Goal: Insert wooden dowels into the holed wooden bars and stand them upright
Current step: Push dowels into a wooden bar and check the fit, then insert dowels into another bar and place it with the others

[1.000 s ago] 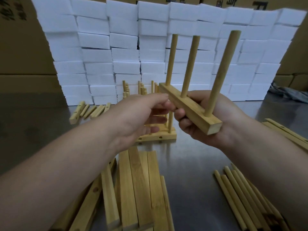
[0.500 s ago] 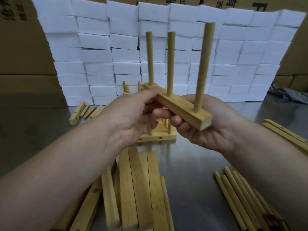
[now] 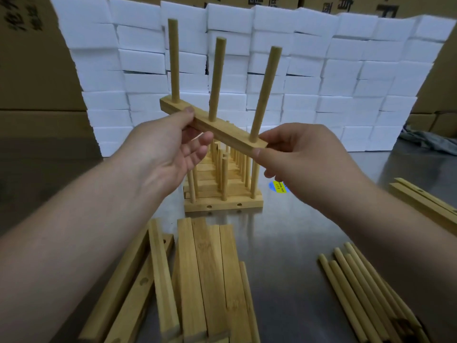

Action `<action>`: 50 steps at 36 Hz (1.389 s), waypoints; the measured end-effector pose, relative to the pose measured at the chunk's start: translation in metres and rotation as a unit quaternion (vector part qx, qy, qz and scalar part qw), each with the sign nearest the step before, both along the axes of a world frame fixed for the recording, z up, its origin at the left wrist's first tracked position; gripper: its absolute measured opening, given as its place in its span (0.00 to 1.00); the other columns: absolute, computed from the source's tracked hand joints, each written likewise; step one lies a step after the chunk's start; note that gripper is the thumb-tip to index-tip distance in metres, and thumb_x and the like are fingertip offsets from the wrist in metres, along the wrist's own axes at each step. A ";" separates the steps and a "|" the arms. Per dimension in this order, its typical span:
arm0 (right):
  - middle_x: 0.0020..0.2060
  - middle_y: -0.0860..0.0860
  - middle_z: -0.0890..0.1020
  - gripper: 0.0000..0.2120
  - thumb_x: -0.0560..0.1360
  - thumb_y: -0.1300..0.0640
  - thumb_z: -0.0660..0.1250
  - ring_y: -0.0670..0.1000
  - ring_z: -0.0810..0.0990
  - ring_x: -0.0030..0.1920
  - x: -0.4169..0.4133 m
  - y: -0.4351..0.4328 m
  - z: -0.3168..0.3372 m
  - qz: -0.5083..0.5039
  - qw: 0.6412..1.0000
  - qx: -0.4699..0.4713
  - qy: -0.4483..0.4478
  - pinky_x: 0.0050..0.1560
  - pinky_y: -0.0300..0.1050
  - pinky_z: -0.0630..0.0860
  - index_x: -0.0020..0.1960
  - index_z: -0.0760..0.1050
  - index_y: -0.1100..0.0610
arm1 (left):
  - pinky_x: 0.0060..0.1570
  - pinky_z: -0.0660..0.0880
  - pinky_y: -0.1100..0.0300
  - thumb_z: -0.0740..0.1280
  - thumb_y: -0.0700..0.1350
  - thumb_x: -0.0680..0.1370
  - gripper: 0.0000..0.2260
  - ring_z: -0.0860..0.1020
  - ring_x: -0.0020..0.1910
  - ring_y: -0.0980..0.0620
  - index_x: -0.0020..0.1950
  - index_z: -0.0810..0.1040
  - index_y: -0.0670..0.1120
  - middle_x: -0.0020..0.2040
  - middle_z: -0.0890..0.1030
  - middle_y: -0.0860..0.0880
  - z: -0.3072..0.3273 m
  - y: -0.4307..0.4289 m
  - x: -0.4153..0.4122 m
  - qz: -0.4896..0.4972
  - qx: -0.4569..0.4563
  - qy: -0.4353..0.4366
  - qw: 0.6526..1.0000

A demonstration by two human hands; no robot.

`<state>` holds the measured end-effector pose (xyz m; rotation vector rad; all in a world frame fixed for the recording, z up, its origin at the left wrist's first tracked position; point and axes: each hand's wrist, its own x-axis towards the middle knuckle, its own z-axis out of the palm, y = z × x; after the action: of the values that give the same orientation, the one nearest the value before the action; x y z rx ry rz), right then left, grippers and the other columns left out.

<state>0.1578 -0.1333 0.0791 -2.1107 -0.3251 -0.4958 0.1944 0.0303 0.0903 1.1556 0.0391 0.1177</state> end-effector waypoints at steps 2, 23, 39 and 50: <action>0.32 0.43 0.81 0.02 0.71 0.49 0.68 0.45 0.80 0.32 0.001 -0.001 0.000 -0.015 1.000 -0.011 -0.020 0.33 0.40 0.75 0.41 0.78 0.47 | 0.23 0.72 0.69 0.63 0.46 0.79 0.07 0.78 0.25 0.58 0.44 0.76 0.44 0.27 0.80 0.52 0.000 -0.001 -0.001 0.000 0.001 -0.006 1.000; 0.40 0.65 0.82 0.16 0.72 0.55 0.62 0.54 0.70 0.30 0.053 -0.063 -0.014 -0.254 0.963 -0.069 0.055 0.32 0.45 0.71 0.44 0.77 0.68 | 0.22 0.69 0.70 0.62 0.41 0.76 0.03 0.76 0.24 0.57 0.42 0.74 0.46 0.30 0.75 0.53 0.001 0.009 0.002 -0.017 0.035 -0.007 0.999; 0.36 0.56 0.78 0.07 0.68 0.57 0.69 0.55 0.77 0.34 0.133 -0.046 -0.067 -0.245 0.915 -0.180 0.266 0.33 0.41 0.71 0.38 0.77 0.61 | 0.23 0.69 0.69 0.63 0.41 0.75 0.03 0.77 0.25 0.57 0.42 0.75 0.46 0.29 0.76 0.53 0.006 0.015 0.002 0.008 0.024 -0.004 1.000; 0.29 0.54 0.76 0.09 0.66 0.62 0.69 0.52 0.74 0.28 0.151 -0.011 -0.064 -0.191 0.908 -0.239 0.285 0.26 0.40 0.68 0.29 0.73 0.60 | 0.23 0.68 0.68 0.64 0.42 0.75 0.05 0.75 0.24 0.57 0.39 0.76 0.46 0.27 0.76 0.54 0.007 0.010 -0.005 0.011 0.069 -0.043 0.997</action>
<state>0.3092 -0.1445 0.0147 -2.6954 0.3506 0.0166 0.1895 0.0405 0.0973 1.2864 -0.0332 0.1909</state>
